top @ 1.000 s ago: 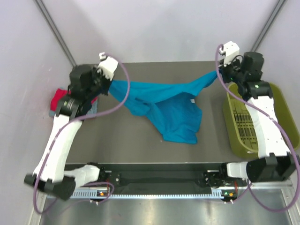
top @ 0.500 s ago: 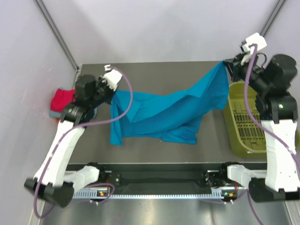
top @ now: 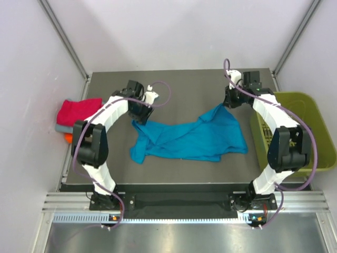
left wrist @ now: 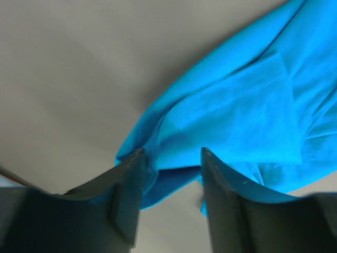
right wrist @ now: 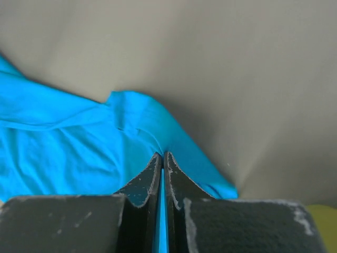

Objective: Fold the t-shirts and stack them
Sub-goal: Flatten the tshirt out

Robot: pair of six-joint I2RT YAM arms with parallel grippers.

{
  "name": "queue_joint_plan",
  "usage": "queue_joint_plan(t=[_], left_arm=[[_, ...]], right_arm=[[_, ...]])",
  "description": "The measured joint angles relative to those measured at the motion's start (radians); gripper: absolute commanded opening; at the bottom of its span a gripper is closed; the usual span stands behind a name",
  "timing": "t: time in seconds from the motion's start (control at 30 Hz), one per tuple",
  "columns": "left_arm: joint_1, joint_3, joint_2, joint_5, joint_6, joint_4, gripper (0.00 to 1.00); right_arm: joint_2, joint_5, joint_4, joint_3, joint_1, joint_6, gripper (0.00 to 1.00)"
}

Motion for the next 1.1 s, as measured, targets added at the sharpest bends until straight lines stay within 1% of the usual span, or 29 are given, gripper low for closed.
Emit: queue_joint_plan(t=[0.03,0.07,0.1,0.23,0.27,0.3,0.4,0.5,0.73,0.9,1.1], left_arm=[[0.004,0.058,0.029,0.023,0.005,-0.057,0.55],[0.006,0.113,0.053,0.043,0.007,-0.077,0.57],[0.009,0.177,0.071,0.064,0.012,-0.082,0.57],[0.008,0.393,0.114,0.13,-0.005,-0.13,0.49],[0.006,0.424,0.122,0.143,-0.013,-0.142,0.45],[0.002,0.444,0.134,0.152,-0.025,-0.154,0.44],[-0.025,0.442,0.169,0.156,-0.059,-0.183,0.44],[-0.078,0.396,0.216,0.125,-0.093,-0.203,0.45],[-0.196,0.393,0.318,0.053,-0.15,-0.251,0.46],[-0.214,0.416,0.359,0.017,-0.173,-0.28,0.46],[-0.216,0.434,0.387,-0.016,-0.195,-0.296,0.45]], right_arm=[[-0.009,0.002,0.003,0.0,0.01,-0.002,0.0],[-0.02,0.003,0.006,-0.001,0.022,-0.003,0.0],[-0.038,0.01,0.016,-0.01,0.039,-0.007,0.0],[-0.109,0.018,0.029,-0.056,0.082,-0.018,0.0],[-0.123,0.019,0.031,-0.066,0.088,-0.021,0.0],[-0.132,0.021,0.032,-0.076,0.091,-0.024,0.0],[-0.139,0.031,0.035,-0.088,0.09,-0.032,0.0],[-0.139,0.04,0.034,-0.097,0.09,-0.037,0.0],[-0.139,0.04,0.037,-0.097,0.09,-0.037,0.0],[-0.139,0.04,0.043,-0.099,0.09,-0.037,0.0],[-0.144,0.04,0.058,-0.139,0.089,-0.037,0.0]])
